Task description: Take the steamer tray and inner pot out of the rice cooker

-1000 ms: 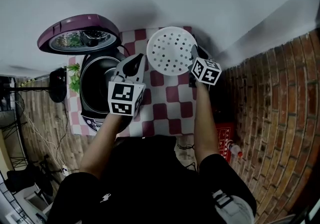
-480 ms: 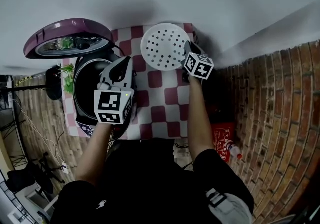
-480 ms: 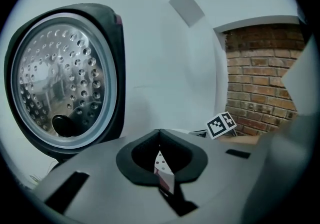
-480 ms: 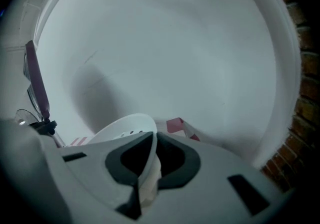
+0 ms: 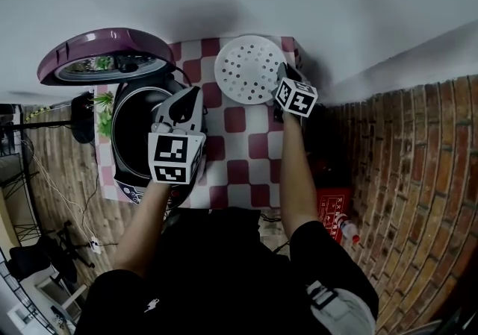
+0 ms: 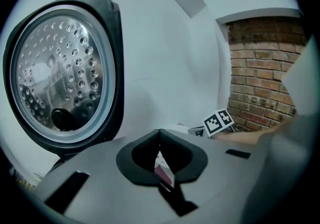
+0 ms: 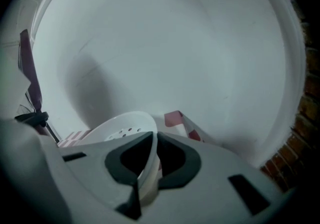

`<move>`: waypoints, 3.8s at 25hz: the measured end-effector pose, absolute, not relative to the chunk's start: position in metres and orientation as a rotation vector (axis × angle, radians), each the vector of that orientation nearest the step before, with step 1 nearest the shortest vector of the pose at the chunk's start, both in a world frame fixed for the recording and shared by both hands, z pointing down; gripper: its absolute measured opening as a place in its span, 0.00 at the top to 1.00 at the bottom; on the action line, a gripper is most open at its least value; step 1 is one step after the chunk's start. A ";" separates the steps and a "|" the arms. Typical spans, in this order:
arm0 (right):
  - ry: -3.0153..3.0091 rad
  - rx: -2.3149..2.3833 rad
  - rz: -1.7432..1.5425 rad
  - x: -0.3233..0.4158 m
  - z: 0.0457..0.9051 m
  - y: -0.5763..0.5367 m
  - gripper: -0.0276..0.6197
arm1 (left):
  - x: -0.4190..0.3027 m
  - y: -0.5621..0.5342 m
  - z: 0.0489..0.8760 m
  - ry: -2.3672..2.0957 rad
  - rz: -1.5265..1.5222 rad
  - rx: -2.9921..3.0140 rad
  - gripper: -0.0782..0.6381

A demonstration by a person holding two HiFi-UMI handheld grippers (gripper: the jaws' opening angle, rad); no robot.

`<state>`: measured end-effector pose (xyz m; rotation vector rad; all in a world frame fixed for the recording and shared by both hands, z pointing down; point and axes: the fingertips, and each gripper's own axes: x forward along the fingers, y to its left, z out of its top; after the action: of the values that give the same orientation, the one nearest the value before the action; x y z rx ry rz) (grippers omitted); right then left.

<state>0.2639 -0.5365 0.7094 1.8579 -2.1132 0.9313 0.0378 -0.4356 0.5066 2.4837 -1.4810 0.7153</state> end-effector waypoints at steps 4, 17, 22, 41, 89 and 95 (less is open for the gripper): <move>-2.091 1.826 0.869 0.263 0.709 -0.537 0.88 | 0.036 -0.435 0.503 -1.492 0.713 2.479 0.89; -2.142 1.746 0.724 0.246 0.651 -0.503 0.74 | 0.012 -0.418 0.484 -1.505 0.644 2.480 0.89; -2.152 1.747 0.720 0.239 0.628 -0.477 0.81 | 0.003 -0.408 0.471 -1.499 0.546 2.497 0.89; -2.341 1.564 0.593 0.090 0.505 -0.368 0.95 | -0.110 -0.358 0.434 -1.545 0.468 2.504 0.89; -1.745 1.132 0.109 -0.014 0.571 -0.415 0.66 | -0.213 -0.396 0.565 -1.388 1.223 2.367 0.65; -1.757 1.139 0.065 -0.022 0.556 -0.410 0.77 | -0.215 -0.393 0.564 -1.367 1.149 2.352 0.69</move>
<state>-0.0218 -0.4098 0.5563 1.1385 -1.7569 0.0652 -0.2152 -0.3932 0.5638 2.3518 -1.3673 1.1489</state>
